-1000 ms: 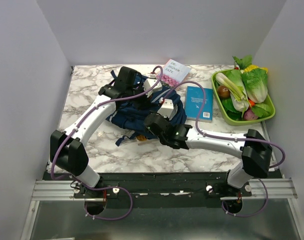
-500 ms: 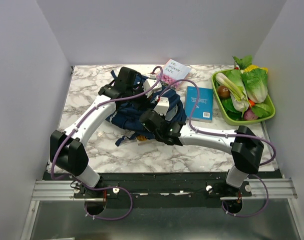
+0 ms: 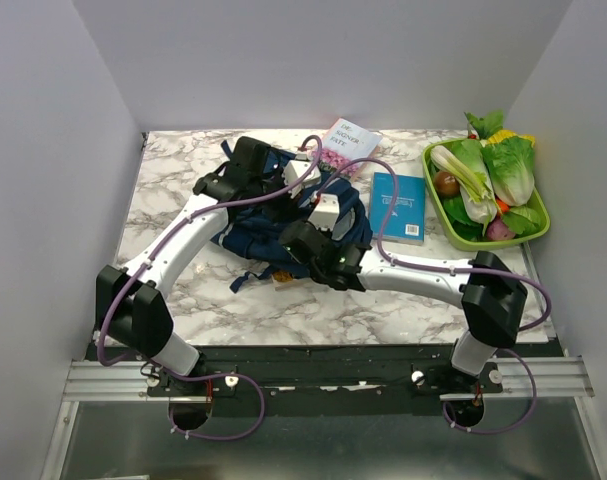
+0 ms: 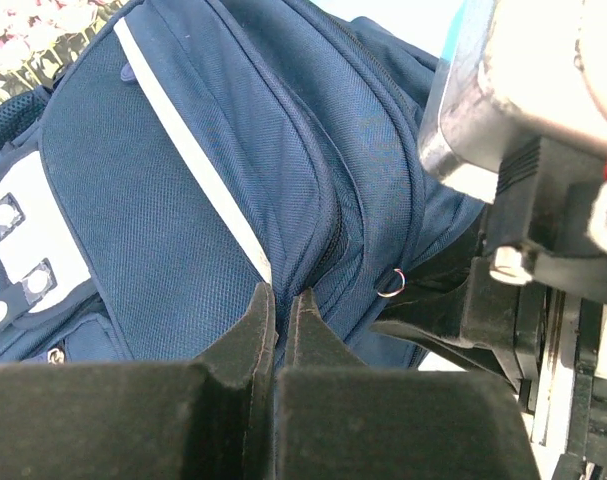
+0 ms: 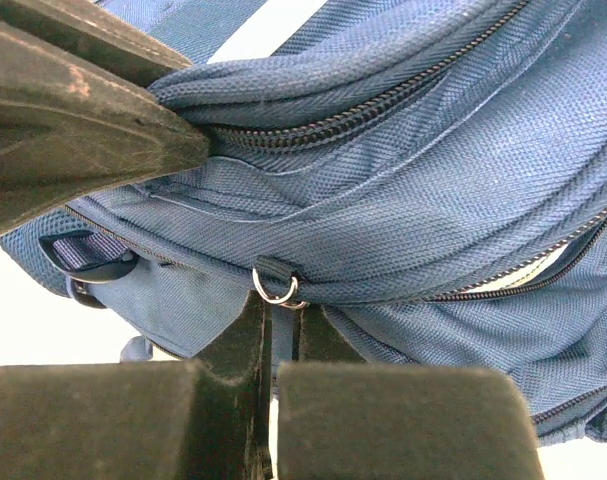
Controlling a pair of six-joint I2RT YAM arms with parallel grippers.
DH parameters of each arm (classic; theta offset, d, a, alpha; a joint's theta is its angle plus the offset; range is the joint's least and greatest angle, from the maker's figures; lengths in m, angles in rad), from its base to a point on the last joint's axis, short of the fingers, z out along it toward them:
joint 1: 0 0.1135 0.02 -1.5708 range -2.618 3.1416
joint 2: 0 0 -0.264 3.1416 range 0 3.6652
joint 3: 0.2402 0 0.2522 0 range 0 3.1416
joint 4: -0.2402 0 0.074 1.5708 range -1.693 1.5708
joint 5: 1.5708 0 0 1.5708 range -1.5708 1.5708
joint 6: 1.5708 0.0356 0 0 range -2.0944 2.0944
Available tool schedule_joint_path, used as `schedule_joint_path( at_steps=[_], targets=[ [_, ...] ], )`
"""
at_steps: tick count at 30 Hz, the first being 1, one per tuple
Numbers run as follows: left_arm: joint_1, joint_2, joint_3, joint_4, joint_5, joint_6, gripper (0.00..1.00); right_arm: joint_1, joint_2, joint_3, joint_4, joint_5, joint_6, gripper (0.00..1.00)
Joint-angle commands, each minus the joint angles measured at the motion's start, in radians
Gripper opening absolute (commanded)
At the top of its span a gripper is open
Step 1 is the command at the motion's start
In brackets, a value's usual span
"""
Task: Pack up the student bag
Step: Zip the student bag at the center of the board.
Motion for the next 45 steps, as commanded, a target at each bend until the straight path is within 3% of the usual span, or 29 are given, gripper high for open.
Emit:
schedule_joint_path(
  at_steps=[1, 12, 24, 36, 45],
  targets=[
    [-0.013, -0.065, -0.020, 0.057, 0.048, -0.003, 0.00, -0.011, -0.051, -0.030, 0.022, 0.035, 0.015, 0.01],
    [-0.013, -0.080, -0.126, 0.064, 0.030, 0.052, 0.00, -0.008, -0.212, -0.221, 0.046, -0.111, 0.050, 0.01],
    [-0.013, -0.102, -0.204, 0.021, 0.046, 0.127, 0.00, -0.008, -0.407, -0.406, 0.020, -0.132, 0.116, 0.01],
    [-0.019, -0.134, -0.264, -0.038, 0.059, 0.197, 0.00, -0.021, -0.446, -0.432, -0.035, -0.020, 0.084, 0.01],
    [-0.019, -0.149, -0.267, -0.081, 0.076, 0.234, 0.00, -0.100, -0.441, -0.439, -0.044, 0.009, -0.002, 0.01]
  ],
)
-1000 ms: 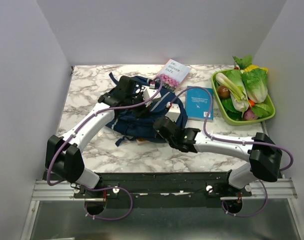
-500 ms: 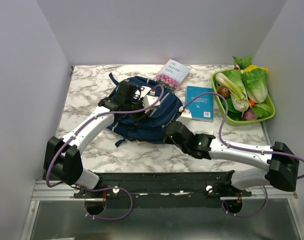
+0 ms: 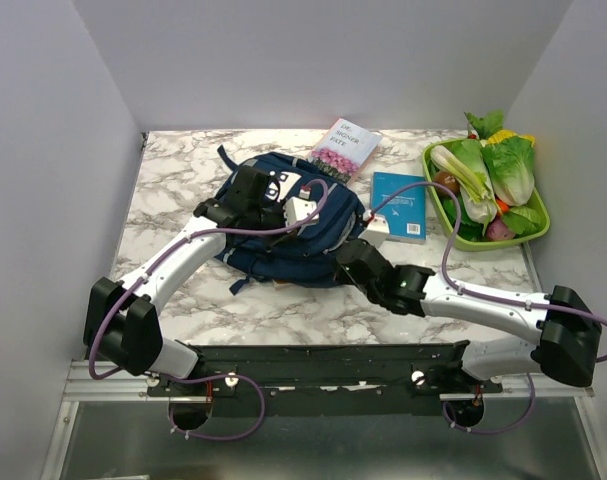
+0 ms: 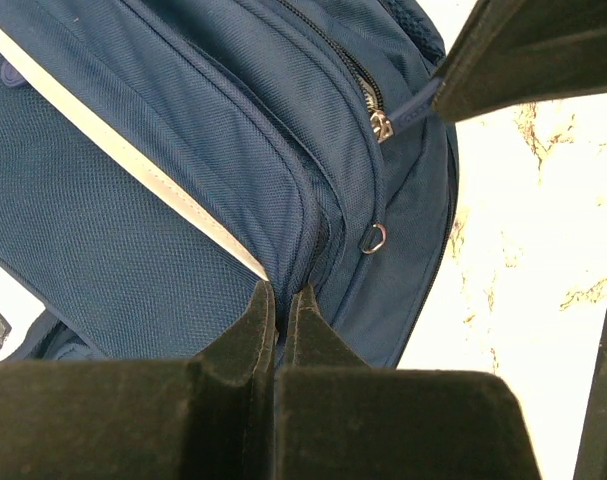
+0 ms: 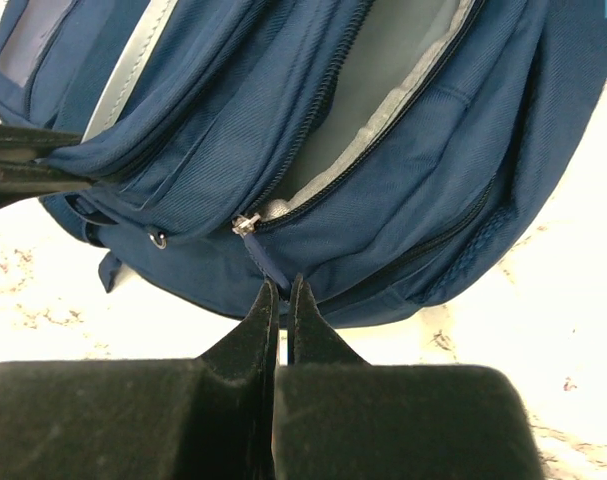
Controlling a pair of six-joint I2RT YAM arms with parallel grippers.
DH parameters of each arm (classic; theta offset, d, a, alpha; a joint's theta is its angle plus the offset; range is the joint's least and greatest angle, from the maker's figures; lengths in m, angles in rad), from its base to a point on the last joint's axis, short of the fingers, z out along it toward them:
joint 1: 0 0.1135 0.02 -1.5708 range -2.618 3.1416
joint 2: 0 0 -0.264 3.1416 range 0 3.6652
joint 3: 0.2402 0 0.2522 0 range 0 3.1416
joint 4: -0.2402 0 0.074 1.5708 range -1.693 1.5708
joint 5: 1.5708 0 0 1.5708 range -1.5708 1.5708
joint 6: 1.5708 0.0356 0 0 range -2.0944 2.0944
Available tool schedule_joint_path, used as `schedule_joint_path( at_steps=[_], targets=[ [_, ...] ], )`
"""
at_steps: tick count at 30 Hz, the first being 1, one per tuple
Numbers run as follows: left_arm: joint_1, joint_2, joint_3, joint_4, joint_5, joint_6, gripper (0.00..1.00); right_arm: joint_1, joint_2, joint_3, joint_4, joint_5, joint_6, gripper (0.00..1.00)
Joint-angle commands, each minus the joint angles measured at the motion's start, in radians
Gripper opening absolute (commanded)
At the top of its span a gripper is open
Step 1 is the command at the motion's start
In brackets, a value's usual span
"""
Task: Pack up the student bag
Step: Zip the student bag at the center of the board.
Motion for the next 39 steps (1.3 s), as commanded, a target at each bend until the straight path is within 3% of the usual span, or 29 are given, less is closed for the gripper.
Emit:
schedule_joint_path(
  at_steps=[1, 5, 6, 7, 10, 15, 19, 20, 23, 25, 29, 39],
  targets=[
    [0.006, -0.044, -0.018, -0.130, 0.026, 0.033, 0.00, -0.078, -0.014, -0.017, -0.074, 0.151, -0.064, 0.01],
    [0.006, -0.039, -0.013, -0.138, 0.031, 0.036, 0.00, -0.118, -0.035, -0.017, -0.051, 0.116, -0.094, 0.01],
    [0.006, -0.034, -0.010, -0.141, 0.034, 0.036, 0.00, -0.118, -0.037, -0.014, -0.042, 0.096, -0.123, 0.17],
    [0.006, -0.031, -0.007, -0.142, 0.036, 0.036, 0.00, -0.119, -0.037, -0.014, -0.042, 0.088, -0.131, 0.26],
    [0.006, -0.028, -0.004, -0.144, 0.037, 0.035, 0.00, -0.119, -0.037, -0.021, -0.027, 0.050, -0.168, 0.38],
    [0.006, -0.028, -0.001, -0.152, 0.037, 0.044, 0.00, -0.118, -0.055, -0.049, 0.032, -0.010, -0.286, 0.47],
    [0.006, -0.027, 0.002, -0.156, 0.039, 0.050, 0.00, -0.119, -0.103, -0.122, 0.194, -0.111, -0.445, 0.59],
    [0.006, -0.025, 0.005, -0.158, 0.037, 0.049, 0.00, -0.118, -0.108, -0.144, 0.333, -0.173, -0.557, 0.59],
    [0.005, -0.022, 0.014, -0.162, 0.039, 0.046, 0.00, -0.118, -0.096, -0.220, 0.517, -0.270, -0.735, 0.63],
    [0.005, -0.021, 0.016, -0.165, 0.037, 0.044, 0.00, -0.118, -0.063, -0.221, 0.556, -0.319, -0.797, 0.63],
    [0.005, -0.024, 0.019, -0.169, 0.034, 0.044, 0.00, -0.121, -0.002, -0.164, 0.537, -0.480, -0.886, 0.62],
    [0.005, -0.033, 0.014, -0.175, 0.025, 0.055, 0.00, -0.185, 0.052, -0.102, 0.466, -0.701, -0.878, 0.56]
  ],
)
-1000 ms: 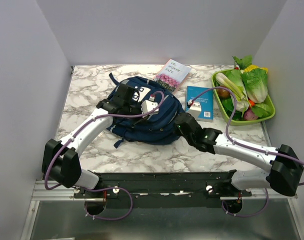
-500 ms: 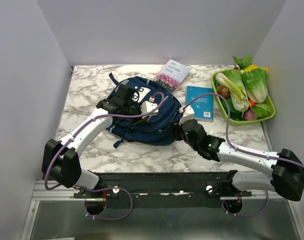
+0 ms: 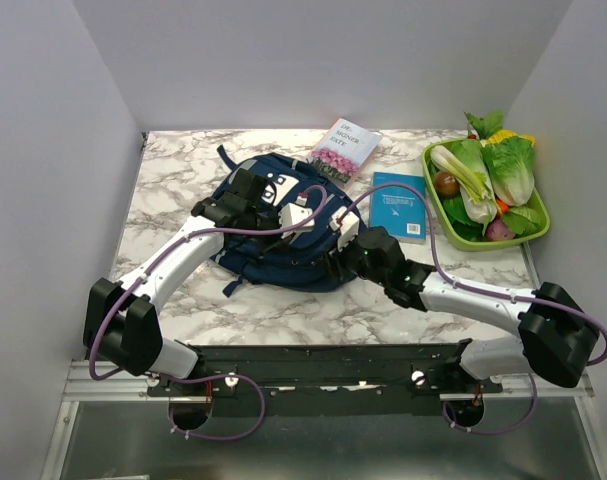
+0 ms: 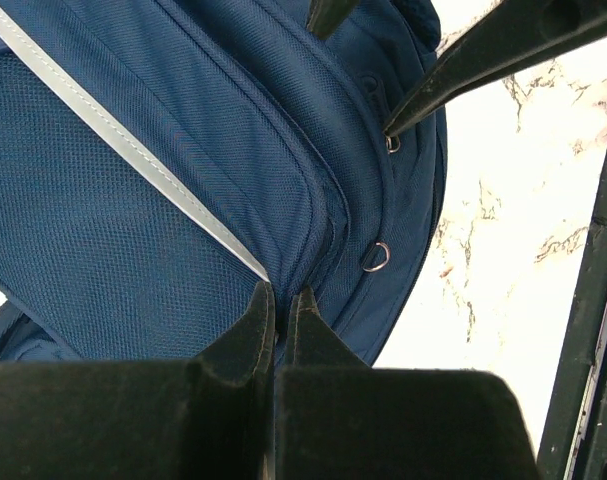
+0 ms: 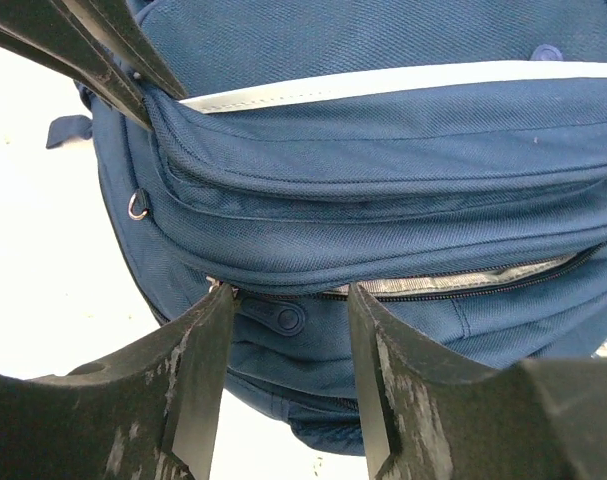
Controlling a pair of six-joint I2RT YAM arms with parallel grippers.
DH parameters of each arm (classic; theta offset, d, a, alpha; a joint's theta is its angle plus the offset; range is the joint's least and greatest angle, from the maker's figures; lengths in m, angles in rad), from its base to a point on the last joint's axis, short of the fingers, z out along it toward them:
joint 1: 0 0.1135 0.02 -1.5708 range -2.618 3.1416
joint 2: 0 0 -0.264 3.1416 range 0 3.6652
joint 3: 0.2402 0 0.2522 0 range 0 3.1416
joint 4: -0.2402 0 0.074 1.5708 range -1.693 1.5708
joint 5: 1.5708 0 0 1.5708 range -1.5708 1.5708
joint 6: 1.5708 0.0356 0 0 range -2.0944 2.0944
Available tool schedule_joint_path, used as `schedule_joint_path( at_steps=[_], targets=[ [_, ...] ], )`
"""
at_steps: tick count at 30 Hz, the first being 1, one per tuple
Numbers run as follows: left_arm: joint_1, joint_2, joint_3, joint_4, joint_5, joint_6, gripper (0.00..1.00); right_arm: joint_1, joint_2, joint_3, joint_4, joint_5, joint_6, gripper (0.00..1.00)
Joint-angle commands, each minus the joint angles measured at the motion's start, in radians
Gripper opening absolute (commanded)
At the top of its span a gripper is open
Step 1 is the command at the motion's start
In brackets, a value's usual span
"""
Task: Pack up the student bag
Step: Zip the student bag at the center of the board.
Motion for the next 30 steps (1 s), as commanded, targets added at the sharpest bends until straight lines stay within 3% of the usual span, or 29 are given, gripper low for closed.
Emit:
schedule_joint_path(
  at_steps=[1, 5, 15, 30],
  targets=[
    [-0.005, -0.029, 0.015, -0.052, 0.027, -0.004, 0.00, -0.035, 0.014, 0.042, 0.000, -0.195, -0.016, 0.54],
    [-0.005, -0.031, 0.017, -0.050, 0.027, -0.004, 0.00, -0.086, 0.013, 0.037, -0.018, -0.329, 0.004, 0.47],
    [-0.005, -0.029, 0.032, -0.048, 0.023, -0.011, 0.00, -0.132, -0.007, -0.004, -0.018, -0.498, -0.003, 0.45],
    [-0.005, -0.039, 0.034, -0.038, 0.027, -0.033, 0.00, -0.132, 0.021, -0.020, -0.094, -0.491, -0.074, 0.34]
  ],
)
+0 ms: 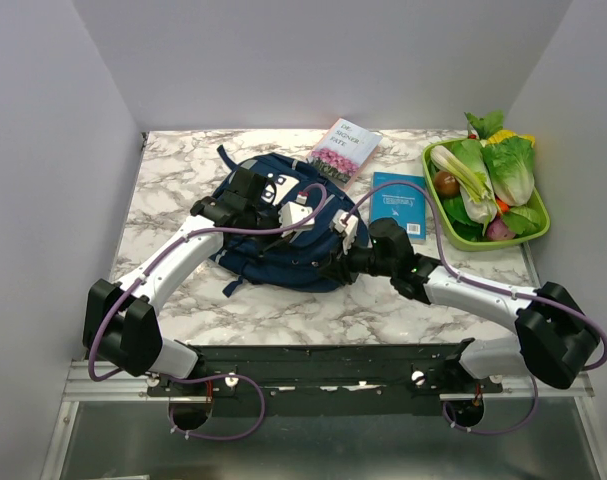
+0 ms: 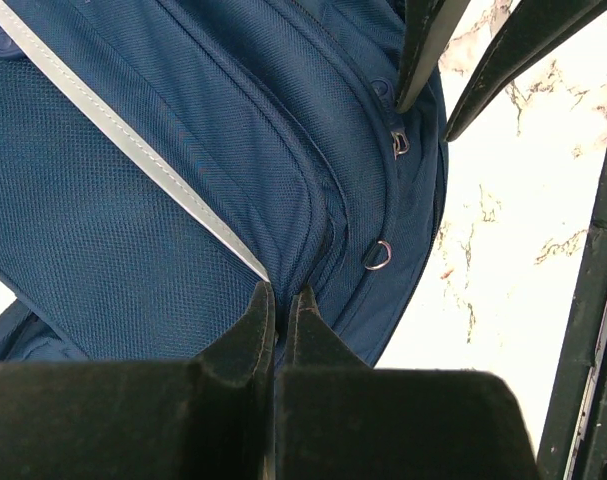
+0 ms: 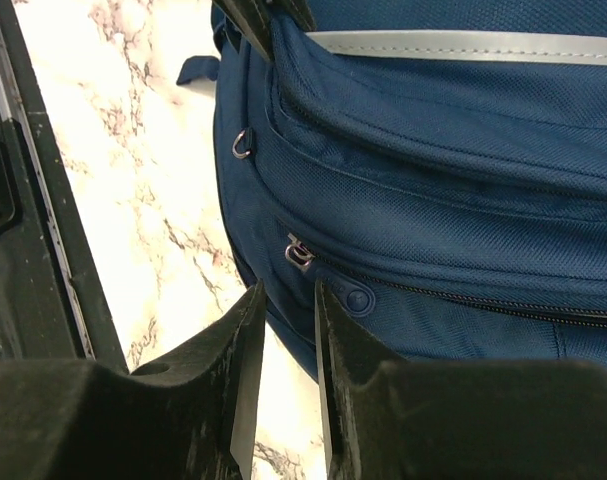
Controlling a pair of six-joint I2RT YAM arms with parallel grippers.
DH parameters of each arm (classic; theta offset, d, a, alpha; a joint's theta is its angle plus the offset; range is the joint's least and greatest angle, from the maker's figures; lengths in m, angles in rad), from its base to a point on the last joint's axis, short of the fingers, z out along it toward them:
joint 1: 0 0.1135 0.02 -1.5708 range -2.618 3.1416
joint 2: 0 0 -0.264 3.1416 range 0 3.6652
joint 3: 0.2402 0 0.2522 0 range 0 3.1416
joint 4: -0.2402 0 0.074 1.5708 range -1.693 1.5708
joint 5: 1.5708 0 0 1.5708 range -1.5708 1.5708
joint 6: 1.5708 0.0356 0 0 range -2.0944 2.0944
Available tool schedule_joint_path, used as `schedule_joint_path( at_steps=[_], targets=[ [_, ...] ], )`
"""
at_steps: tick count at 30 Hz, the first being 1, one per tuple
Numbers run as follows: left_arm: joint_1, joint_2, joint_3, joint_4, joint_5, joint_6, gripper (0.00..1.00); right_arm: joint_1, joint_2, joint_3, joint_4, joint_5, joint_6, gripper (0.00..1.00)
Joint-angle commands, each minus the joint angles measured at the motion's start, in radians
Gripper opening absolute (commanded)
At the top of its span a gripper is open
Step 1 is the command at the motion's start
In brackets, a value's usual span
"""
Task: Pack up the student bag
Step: Zip the student bag at the center of the board.
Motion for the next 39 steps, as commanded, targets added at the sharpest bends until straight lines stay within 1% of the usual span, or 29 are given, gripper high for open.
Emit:
schedule_joint_path(
  at_steps=[1, 6, 8, 10, 13, 15, 17, 19, 20, 21, 22, 24, 25, 28, 29, 32, 34, 36, 37, 38, 39],
  targets=[
    [-0.005, -0.037, 0.019, -0.029, 0.028, -0.033, 0.00, 0.000, 0.018, -0.014, -0.056, -0.028, -0.041, 0.33],
    [-0.005, -0.043, 0.021, -0.022, 0.034, -0.036, 0.00, 0.003, 0.036, -0.004, -0.064, -0.013, -0.046, 0.28],
    [-0.005, -0.045, 0.022, -0.022, 0.036, -0.039, 0.00, 0.003, 0.051, 0.007, -0.064, -0.009, -0.040, 0.20],
    [-0.005, -0.046, 0.021, -0.019, 0.037, -0.040, 0.00, 0.010, 0.079, 0.032, -0.064, -0.002, -0.034, 0.13],
    [-0.005, -0.045, 0.019, -0.017, 0.039, -0.045, 0.00, 0.019, 0.091, 0.047, -0.065, 0.019, -0.023, 0.10],
    [-0.005, -0.048, 0.016, -0.017, 0.037, -0.044, 0.00, 0.020, 0.082, 0.042, -0.058, 0.040, -0.017, 0.07],
    [-0.005, -0.051, 0.011, -0.017, 0.033, -0.042, 0.00, 0.020, 0.053, 0.026, -0.052, 0.063, -0.012, 0.01],
    [-0.005, -0.051, 0.010, -0.015, 0.029, -0.042, 0.00, 0.020, 0.025, 0.013, -0.049, 0.091, -0.012, 0.01],
    [-0.005, -0.049, 0.011, -0.019, 0.026, -0.042, 0.00, 0.020, -0.010, 0.001, -0.050, 0.100, 0.015, 0.01],
    [-0.005, -0.048, 0.013, -0.020, 0.028, -0.040, 0.02, 0.020, -0.024, -0.005, -0.049, 0.116, 0.025, 0.01],
    [-0.005, -0.048, 0.016, -0.023, 0.026, -0.042, 0.13, 0.020, -0.041, -0.011, -0.050, 0.122, 0.032, 0.01],
    [-0.005, -0.052, 0.025, -0.032, 0.029, -0.045, 0.23, 0.020, -0.071, -0.023, -0.045, 0.120, 0.054, 0.01],
    [-0.005, -0.056, 0.028, -0.035, 0.037, -0.044, 0.31, 0.020, -0.073, -0.025, -0.047, 0.114, 0.062, 0.01],
    [-0.015, -0.082, 0.040, -0.060, 0.092, -0.039, 0.43, 0.020, -0.062, -0.028, -0.038, 0.091, 0.080, 0.01],
    [-0.033, -0.089, 0.036, -0.063, 0.104, -0.034, 0.47, 0.020, -0.055, -0.028, -0.033, 0.087, 0.085, 0.01],
    [-0.079, -0.112, 0.022, -0.063, 0.118, -0.031, 0.48, 0.020, -0.035, -0.027, -0.018, 0.074, 0.101, 0.01],
    [-0.131, -0.112, -0.002, -0.060, 0.103, -0.024, 0.48, 0.022, -0.027, -0.027, -0.018, 0.074, 0.101, 0.01],
    [-0.162, -0.102, -0.019, -0.055, 0.089, -0.017, 0.45, 0.020, -0.030, -0.033, -0.019, 0.082, 0.088, 0.01],
    [-0.165, -0.097, -0.024, -0.052, 0.085, -0.017, 0.44, 0.020, -0.036, -0.040, -0.021, 0.100, 0.082, 0.07],
    [-0.166, -0.092, -0.027, -0.051, 0.089, -0.020, 0.41, 0.020, -0.041, -0.045, -0.022, 0.114, 0.074, 0.28],
    [-0.168, -0.082, -0.035, -0.045, 0.089, -0.022, 0.40, 0.020, -0.044, -0.050, -0.025, 0.129, 0.060, 0.36]
  ],
)
